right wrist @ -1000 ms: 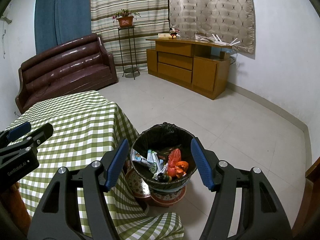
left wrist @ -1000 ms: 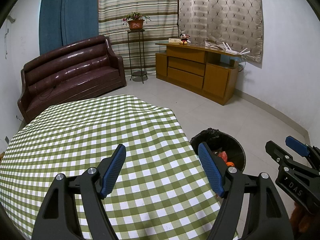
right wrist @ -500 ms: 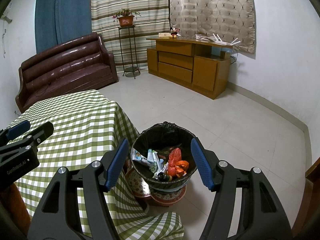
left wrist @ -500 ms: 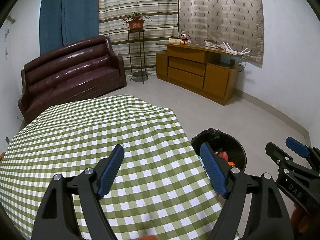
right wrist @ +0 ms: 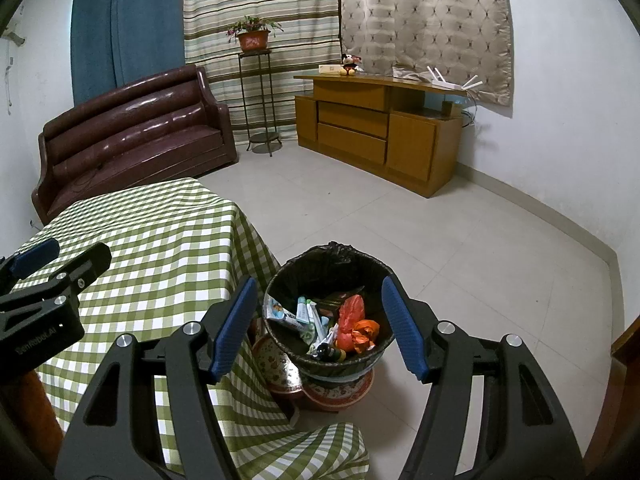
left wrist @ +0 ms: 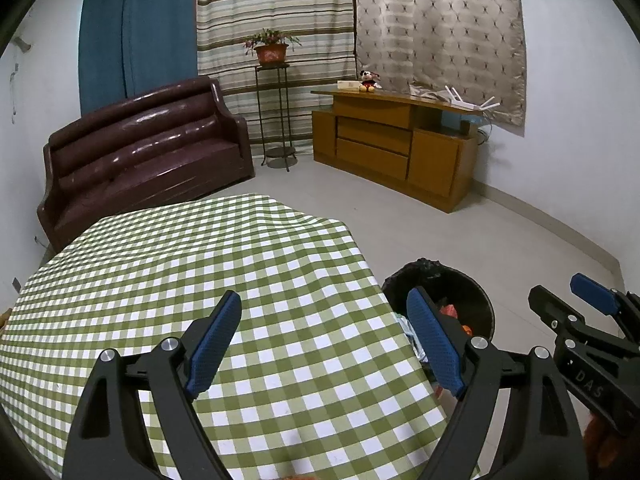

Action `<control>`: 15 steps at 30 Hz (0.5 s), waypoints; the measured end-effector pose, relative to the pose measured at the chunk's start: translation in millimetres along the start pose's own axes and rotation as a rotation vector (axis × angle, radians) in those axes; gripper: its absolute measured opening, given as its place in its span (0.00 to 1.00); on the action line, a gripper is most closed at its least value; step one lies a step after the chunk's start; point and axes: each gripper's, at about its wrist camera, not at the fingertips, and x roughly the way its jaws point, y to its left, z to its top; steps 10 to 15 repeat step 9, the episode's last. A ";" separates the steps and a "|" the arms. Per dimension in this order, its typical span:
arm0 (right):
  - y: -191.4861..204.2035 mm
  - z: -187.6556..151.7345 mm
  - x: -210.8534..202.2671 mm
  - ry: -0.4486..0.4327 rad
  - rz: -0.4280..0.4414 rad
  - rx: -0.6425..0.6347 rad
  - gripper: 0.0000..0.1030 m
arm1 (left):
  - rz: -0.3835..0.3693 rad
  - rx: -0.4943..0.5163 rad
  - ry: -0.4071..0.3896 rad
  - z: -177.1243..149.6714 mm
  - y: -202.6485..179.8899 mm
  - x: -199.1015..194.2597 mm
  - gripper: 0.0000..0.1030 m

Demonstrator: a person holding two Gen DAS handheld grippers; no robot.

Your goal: Collect trash

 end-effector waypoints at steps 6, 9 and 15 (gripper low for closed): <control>3.2 -2.3 -2.0 0.004 0.002 -0.009 0.61 | 0.012 -0.019 0.022 -1.6 5.4 5.5 0.80; 7.0 -5.0 -4.2 0.010 0.002 -0.019 0.62 | 0.014 -0.028 0.038 -3.3 11.4 9.6 0.80; 7.0 -5.0 -4.2 0.010 0.002 -0.019 0.62 | 0.014 -0.028 0.038 -3.3 11.4 9.6 0.80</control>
